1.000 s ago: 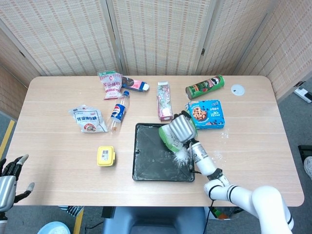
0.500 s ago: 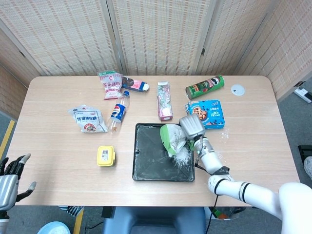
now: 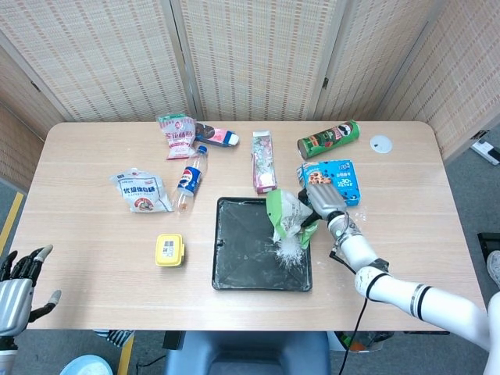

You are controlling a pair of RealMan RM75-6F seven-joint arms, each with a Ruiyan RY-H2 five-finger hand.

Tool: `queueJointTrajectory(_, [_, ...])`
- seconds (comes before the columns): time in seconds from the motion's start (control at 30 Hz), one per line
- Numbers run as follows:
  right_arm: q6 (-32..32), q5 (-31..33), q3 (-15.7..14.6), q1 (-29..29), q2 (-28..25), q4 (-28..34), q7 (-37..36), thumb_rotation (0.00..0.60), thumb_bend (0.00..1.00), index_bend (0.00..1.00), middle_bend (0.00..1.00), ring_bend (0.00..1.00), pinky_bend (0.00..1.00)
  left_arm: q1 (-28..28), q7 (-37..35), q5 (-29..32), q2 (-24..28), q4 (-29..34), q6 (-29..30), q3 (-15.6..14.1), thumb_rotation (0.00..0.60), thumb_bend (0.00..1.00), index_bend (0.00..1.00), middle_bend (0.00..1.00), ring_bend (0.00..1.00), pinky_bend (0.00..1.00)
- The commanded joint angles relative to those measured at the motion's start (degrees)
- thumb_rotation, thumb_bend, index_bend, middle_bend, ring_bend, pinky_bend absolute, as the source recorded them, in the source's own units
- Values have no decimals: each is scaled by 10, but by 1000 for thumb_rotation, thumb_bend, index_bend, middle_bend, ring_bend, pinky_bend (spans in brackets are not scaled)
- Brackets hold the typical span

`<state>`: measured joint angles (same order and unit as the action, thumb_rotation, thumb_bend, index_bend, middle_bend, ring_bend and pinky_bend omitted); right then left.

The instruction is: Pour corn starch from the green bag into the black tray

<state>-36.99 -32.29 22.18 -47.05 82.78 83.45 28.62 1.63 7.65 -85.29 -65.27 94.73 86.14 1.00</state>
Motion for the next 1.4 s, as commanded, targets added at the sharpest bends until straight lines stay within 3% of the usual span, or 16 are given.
queueJointTrajectory(0.03, [41,24,-5,6,-24,10,-63,600,162,718,556,653,560,1,1,-1,-1,1,0,0,600,346,117,172,196,0])
queueJointTrajectory(0.5, [171,26,-6,14,-23,-31,-268,600,163,686,546,641,560,3,-1,3,-2,-4,-4,0,600,346,113,175,196,0])
queueJointTrajectory(0.6, [220,33,10,18,-27,-31,-322,600,164,685,546,630,559,3,-1,-2,-3,-3,-3,-2,600,346,112,175,196,0])
queueJointTrajectory(0.8, [249,-16,42,47,-32,-29,-379,600,163,683,545,613,539,2,-1,0,-2,-3,-2,-1,600,345,112,176,196,0])
queueJointTrajectory(1.1, [198,-140,54,106,-56,6,-397,600,163,674,545,606,538,2,-1,-8,0,1,4,-3,600,346,110,176,196,0])
queueJointTrajectory(1.4, [206,-201,58,162,-91,0,-464,600,163,674,545,586,525,6,7,-16,-3,11,2,-4,600,346,110,176,196,0])
